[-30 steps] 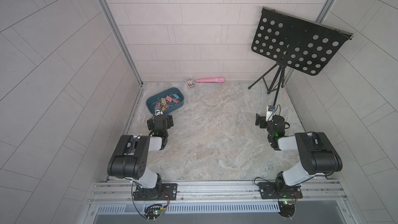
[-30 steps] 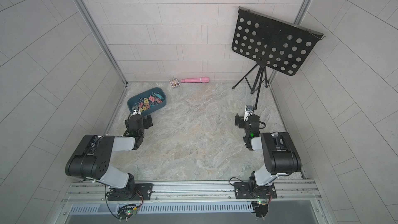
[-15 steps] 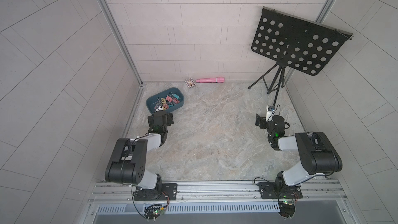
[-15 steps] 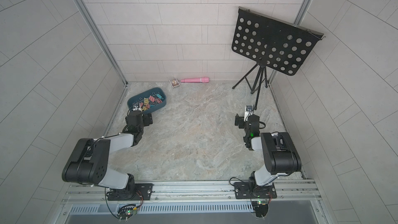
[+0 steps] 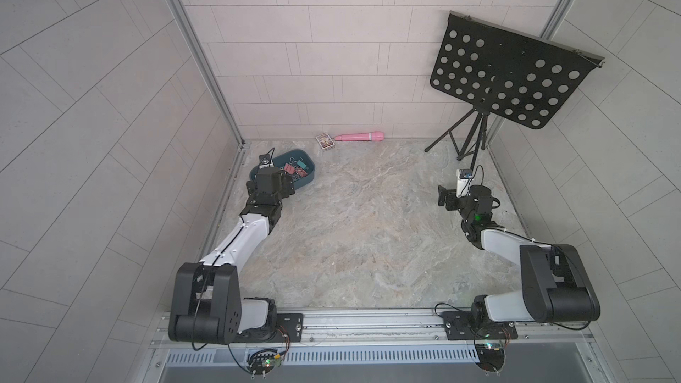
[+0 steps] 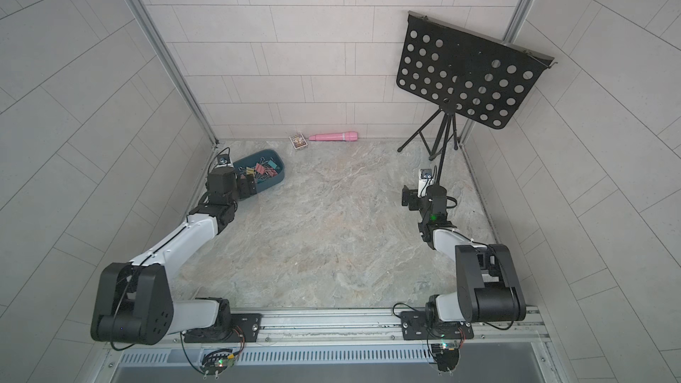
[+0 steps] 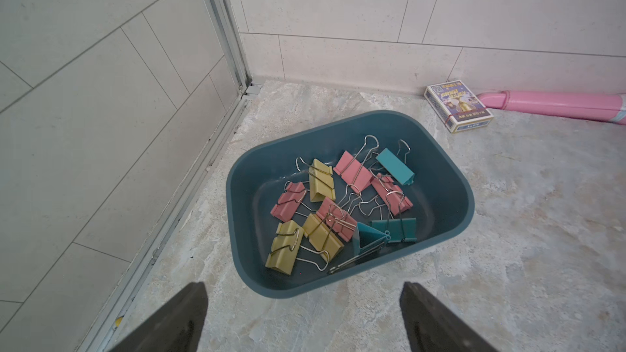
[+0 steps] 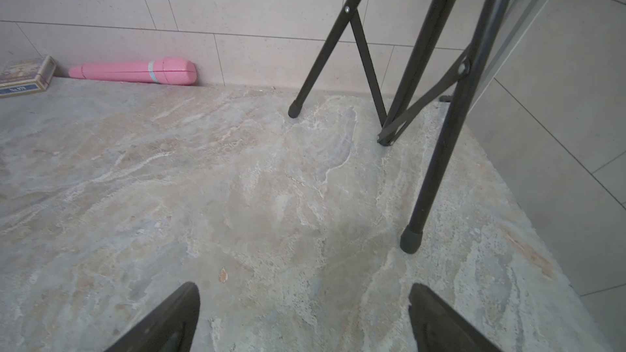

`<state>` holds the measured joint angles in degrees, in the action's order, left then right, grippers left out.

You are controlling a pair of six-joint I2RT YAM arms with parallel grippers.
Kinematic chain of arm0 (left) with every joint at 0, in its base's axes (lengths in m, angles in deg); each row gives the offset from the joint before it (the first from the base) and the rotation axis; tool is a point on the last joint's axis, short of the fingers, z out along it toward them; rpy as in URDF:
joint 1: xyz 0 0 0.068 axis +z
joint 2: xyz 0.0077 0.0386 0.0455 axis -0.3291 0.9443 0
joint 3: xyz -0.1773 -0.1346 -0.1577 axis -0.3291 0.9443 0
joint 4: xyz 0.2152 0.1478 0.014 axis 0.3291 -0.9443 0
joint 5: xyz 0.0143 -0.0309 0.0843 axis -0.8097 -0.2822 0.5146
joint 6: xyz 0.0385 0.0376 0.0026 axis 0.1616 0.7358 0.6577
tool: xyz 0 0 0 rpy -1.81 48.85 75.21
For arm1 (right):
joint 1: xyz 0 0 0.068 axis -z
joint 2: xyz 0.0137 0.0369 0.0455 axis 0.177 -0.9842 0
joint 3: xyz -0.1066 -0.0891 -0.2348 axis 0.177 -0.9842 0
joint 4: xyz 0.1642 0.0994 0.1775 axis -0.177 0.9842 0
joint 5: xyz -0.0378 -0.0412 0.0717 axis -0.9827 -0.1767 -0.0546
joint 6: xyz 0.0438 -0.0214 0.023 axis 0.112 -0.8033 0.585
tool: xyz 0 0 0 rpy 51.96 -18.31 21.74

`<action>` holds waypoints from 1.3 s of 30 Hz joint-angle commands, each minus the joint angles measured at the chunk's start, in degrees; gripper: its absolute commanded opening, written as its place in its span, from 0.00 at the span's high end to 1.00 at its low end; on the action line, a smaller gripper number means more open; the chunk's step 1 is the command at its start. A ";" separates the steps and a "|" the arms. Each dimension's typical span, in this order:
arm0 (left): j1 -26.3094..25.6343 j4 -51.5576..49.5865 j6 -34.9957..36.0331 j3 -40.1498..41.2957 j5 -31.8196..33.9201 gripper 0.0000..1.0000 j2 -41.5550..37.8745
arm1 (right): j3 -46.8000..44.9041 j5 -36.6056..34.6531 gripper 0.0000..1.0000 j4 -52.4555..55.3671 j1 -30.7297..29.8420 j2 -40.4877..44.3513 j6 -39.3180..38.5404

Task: Take out the binder clips from the storage box
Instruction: Move the storage box to the center of the board.

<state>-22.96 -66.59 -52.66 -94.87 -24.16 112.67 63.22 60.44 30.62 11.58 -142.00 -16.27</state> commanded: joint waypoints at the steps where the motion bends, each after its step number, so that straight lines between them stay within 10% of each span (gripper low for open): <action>1: 0.89 -10.12 -3.75 -5.69 0.66 0.01 0.89 | 4.03 2.38 0.00 11.93 -1.52 1.85 -1.54; 39: 18.60 -21.75 -12.50 -25.99 -17.24 0.14 27.98 | 17.82 5.12 0.04 29.18 -15.45 1.90 -5.99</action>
<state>-4.71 -87.55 -64.47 -119.30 -41.65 140.06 79.53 65.53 58.38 -3.52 -140.80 -21.74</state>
